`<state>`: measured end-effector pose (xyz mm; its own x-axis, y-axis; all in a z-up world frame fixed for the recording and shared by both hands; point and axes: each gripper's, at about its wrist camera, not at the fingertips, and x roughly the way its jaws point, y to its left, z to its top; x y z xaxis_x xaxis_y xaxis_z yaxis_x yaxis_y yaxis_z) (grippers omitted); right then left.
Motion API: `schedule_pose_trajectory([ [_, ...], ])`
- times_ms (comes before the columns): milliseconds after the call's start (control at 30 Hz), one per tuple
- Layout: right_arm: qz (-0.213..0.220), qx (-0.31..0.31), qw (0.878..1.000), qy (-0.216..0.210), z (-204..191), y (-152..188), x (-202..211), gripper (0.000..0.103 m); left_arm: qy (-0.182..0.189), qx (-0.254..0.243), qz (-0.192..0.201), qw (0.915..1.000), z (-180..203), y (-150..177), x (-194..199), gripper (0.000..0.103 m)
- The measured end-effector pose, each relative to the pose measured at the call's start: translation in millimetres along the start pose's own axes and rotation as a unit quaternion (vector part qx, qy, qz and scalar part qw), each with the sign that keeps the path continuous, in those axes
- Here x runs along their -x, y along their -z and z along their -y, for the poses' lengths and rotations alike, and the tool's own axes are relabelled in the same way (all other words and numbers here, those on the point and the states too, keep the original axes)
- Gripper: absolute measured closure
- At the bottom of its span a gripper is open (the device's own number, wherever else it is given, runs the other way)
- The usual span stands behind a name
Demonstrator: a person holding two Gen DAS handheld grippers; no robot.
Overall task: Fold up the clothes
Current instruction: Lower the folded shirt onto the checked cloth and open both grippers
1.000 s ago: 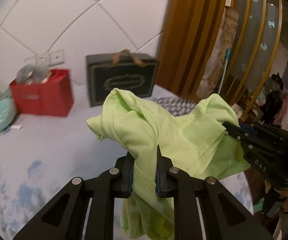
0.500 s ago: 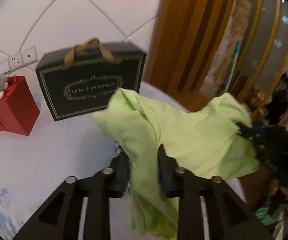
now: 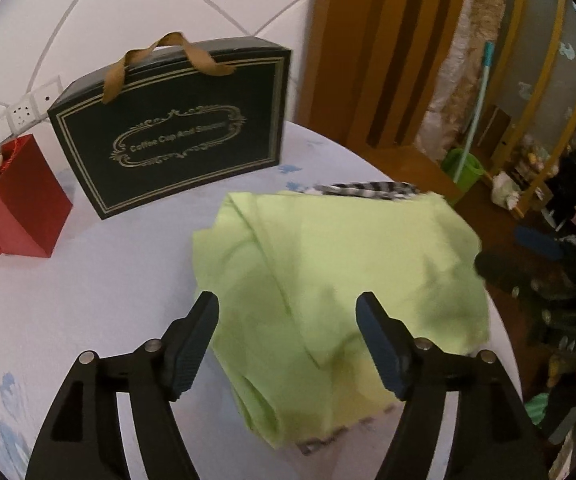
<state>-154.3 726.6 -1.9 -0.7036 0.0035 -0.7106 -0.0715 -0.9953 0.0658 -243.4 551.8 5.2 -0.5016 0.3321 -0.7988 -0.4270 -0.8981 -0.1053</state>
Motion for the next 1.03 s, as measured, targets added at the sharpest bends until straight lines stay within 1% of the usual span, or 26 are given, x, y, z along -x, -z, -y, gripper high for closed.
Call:
schedule_pose_trajectory([
  [33,-0.002,-0.004,1.000,-0.004,0,2,2,0.000,0.003,-0.003,0.002,1.0000,3,2,5,0.028],
  [133,-0.009,-0.011,1.000,-0.011,-4,12,10,0.000,0.007,-0.015,0.002,0.9999,12,6,13,0.028],
  [233,-0.014,-0.012,1.000,-0.009,-8,22,16,0.000,-0.004,-0.028,0.004,0.9996,22,13,19,0.028],
  [300,-0.019,-0.009,1.000,-0.008,-12,29,18,0.000,-0.012,-0.027,0.001,0.9996,25,16,21,0.028],
  [400,-0.024,-0.004,1.000,0.000,-16,38,22,0.000,-0.031,-0.028,-0.021,0.9989,29,19,20,0.027],
  [467,-0.029,-0.005,1.000,0.002,-17,42,23,0.000,-0.036,-0.034,-0.034,0.9982,33,23,19,0.027],
  [633,-0.039,-0.003,0.999,0.006,-19,52,25,0.000,-0.045,-0.033,-0.026,0.9981,34,28,24,0.027],
  [900,-0.045,0.001,0.999,0.011,-19,56,28,0.000,-0.039,-0.034,-0.032,0.9981,38,35,29,0.027],
  [1033,-0.046,0.006,0.999,0.013,-19,56,27,0.000,-0.041,-0.039,-0.025,0.9981,40,39,32,0.027],
])
